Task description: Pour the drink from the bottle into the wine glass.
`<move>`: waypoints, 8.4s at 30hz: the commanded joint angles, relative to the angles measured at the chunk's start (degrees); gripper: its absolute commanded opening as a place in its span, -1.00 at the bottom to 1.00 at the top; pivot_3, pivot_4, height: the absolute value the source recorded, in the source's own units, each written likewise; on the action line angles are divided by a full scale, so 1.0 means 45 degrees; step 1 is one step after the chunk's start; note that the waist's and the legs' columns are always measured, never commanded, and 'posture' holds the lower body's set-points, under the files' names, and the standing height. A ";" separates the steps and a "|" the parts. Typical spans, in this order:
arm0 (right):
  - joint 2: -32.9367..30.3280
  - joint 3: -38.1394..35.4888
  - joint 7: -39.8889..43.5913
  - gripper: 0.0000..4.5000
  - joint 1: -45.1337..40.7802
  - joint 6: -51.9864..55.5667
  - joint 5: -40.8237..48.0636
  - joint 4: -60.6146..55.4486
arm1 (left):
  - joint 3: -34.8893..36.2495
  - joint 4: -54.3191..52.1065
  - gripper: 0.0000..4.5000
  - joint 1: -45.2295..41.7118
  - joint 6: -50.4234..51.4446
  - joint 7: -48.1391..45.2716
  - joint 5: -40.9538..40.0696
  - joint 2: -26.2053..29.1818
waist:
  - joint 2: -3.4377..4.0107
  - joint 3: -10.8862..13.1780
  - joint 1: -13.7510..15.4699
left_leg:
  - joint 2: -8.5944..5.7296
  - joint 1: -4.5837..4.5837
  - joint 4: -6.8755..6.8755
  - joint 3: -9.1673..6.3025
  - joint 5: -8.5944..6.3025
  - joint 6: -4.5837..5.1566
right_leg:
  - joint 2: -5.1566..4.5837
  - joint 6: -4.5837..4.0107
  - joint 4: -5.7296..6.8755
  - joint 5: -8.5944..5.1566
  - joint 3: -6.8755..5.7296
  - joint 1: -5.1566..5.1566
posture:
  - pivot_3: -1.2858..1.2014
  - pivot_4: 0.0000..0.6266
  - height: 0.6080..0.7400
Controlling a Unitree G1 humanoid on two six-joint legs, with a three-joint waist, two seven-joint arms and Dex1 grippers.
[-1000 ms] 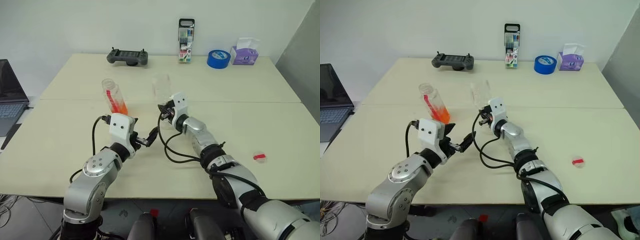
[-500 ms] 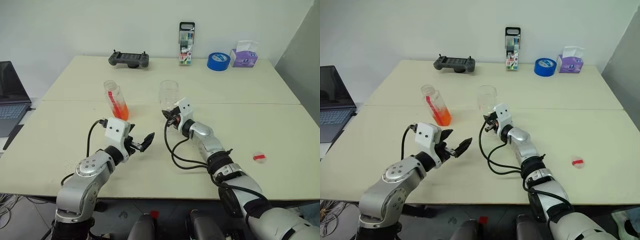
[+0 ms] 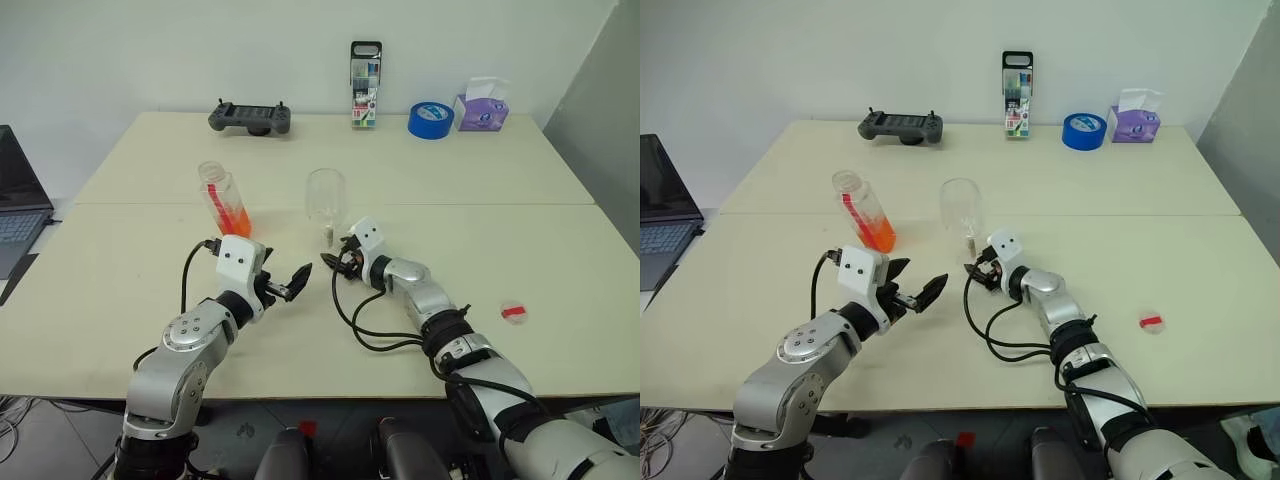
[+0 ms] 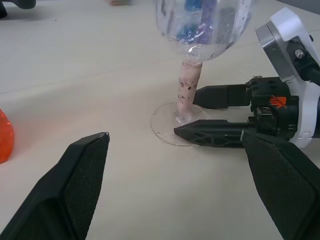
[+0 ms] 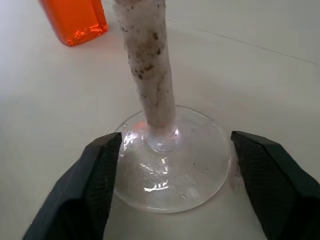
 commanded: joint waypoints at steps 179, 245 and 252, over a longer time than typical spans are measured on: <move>-0.4883 -0.0216 -0.3793 1.00 0.7574 0.9698 0.4088 -2.2343 | -0.6644 2.0762 -0.24 -1.5481 -2.0223 0.6607 1.5020 0.3396 | -0.0060 0.0135 0.0074 | -0.0050 -0.0238 0.0066 0.0044 0.0013 0.0019 | -0.0014 0.0104 0.0016 0.0045 -0.0027 -0.0185 | 0.03 -0.52 1.00; -0.5492 -0.3653 -0.2714 1.00 0.1076 1.1580 0.7865 -1.9054 | -0.2255 1.8243 -0.25 -1.2359 -1.8232 0.1273 0.7065 0.1724 | -0.0059 0.0132 0.0051 | -0.0045 -0.0238 0.0088 0.0047 0.0015 0.0022 | -0.0023 0.0095 0.0039 0.0051 -0.0024 -0.0190 | 0.03 -0.52 1.00; -0.6218 -0.1817 -0.1367 1.00 -0.1098 1.1536 0.7695 -1.7287 | 0.0496 1.5010 -0.25 -1.0848 -1.2119 0.0724 0.3115 0.0537 | -0.0053 0.0127 0.0016 | -0.0042 -0.0237 0.0092 0.0045 0.0017 0.0027 | -0.0027 0.0094 0.0055 0.0051 -0.0009 -0.0197 | 0.03 -0.52 1.00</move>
